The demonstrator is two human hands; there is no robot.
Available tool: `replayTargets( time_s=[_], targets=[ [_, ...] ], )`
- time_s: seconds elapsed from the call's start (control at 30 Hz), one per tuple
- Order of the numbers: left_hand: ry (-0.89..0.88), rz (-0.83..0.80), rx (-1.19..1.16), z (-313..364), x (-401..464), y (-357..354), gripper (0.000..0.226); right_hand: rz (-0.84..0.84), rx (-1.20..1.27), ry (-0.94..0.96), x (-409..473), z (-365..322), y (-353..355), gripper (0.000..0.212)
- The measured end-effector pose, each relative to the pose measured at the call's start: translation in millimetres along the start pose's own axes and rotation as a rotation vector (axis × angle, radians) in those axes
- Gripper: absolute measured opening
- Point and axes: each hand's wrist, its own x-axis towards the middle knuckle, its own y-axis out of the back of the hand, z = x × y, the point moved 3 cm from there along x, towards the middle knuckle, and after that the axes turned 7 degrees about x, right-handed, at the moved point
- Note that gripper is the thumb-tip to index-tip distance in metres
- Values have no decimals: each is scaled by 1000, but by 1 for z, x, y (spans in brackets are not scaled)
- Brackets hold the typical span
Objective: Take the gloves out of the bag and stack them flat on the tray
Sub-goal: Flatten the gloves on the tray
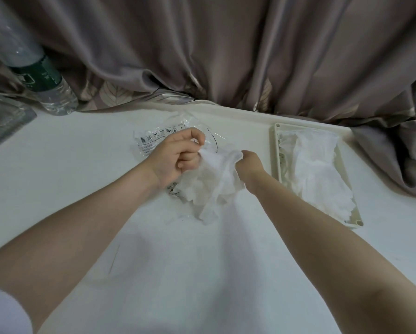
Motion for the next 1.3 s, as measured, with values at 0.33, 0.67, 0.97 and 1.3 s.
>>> replayTargets(
  time_s=[0.33, 0.67, 0.97, 1.3],
  targets=[
    [56, 473, 808, -11, 8, 18, 18, -129, 354, 5, -22, -15, 22, 38],
    [-389, 165, 997, -27, 2, -48, 43, -306, 896, -188, -54, -28, 41, 27],
    [-456, 129, 1045, -9, 8, -118, 46, -148, 950, -28, -63, -20, 84, 23],
    [-328, 155, 781, 6, 19, -156, 19, 78, 700, 182, -74, 0, 145, 18]
  ],
)
